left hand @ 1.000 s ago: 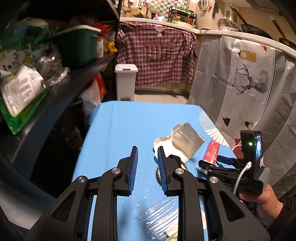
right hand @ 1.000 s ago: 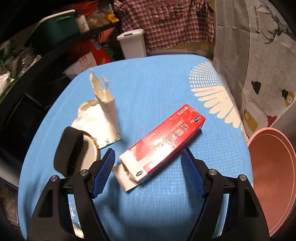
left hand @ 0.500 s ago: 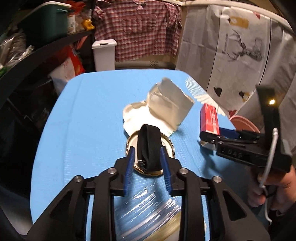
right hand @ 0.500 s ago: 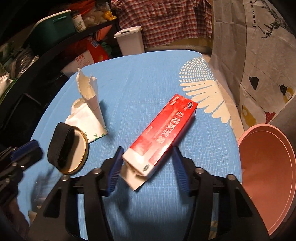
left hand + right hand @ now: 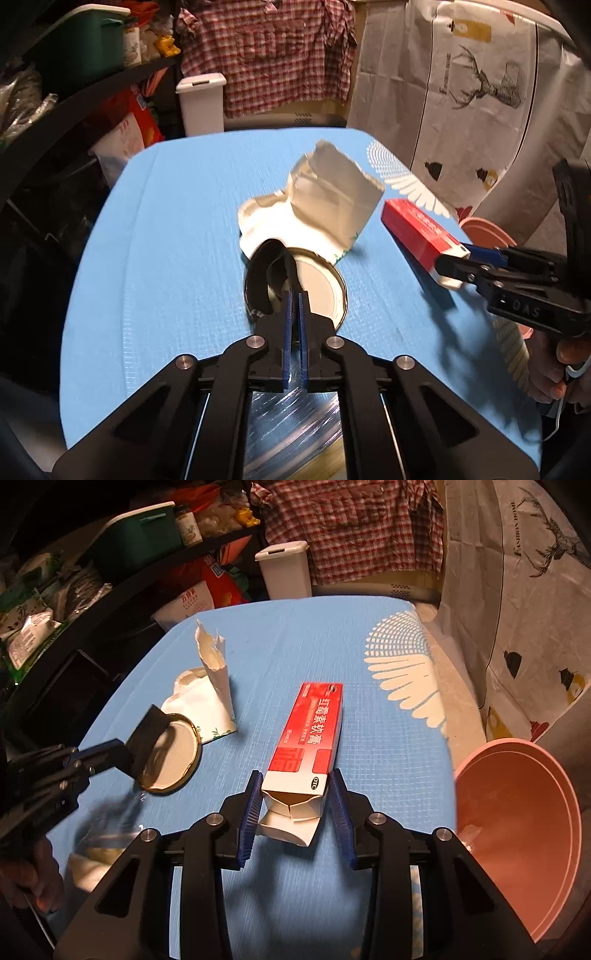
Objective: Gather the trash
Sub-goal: 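Grasp the red medicine box with the right tool while the left tool grasps the black strap, then carry the red box and black strap over the pink bin with both tools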
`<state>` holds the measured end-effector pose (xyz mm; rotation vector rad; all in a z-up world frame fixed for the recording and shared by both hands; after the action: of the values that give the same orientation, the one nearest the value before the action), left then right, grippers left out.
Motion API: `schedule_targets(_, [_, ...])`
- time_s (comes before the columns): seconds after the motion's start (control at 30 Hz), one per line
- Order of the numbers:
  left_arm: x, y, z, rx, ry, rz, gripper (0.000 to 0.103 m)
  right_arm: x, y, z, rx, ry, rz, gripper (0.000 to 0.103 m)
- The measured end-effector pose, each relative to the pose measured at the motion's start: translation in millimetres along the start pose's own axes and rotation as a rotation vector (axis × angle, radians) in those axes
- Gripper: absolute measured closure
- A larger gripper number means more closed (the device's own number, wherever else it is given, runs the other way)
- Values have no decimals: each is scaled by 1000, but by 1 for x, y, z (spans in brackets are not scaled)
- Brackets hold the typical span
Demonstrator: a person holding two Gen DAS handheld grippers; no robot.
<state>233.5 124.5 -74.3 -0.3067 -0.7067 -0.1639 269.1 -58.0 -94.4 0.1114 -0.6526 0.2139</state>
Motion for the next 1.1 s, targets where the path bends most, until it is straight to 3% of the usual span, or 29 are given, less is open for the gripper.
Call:
schedule_targets(0.57, [8, -20, 57, 31, -96, -19, 100, -16, -12, 71, 21, -72, 32, 70])
schedule_targets(1.1, [0, -57, 77, 23, -121, -84, 100, -22, -28, 128, 31, -156, 39, 70])
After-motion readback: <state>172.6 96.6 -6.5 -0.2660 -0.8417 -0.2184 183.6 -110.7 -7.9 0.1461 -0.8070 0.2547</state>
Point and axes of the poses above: each gripper's, at about its wrist camera, not at the fingertips, and z roughly against the way its jaws point, y to its left, x to its top, the point moved 4 cm from there along -z, roughly the way its jaws point, and after that the axes turned 10 degrees about -x, right-handed, at the moved point
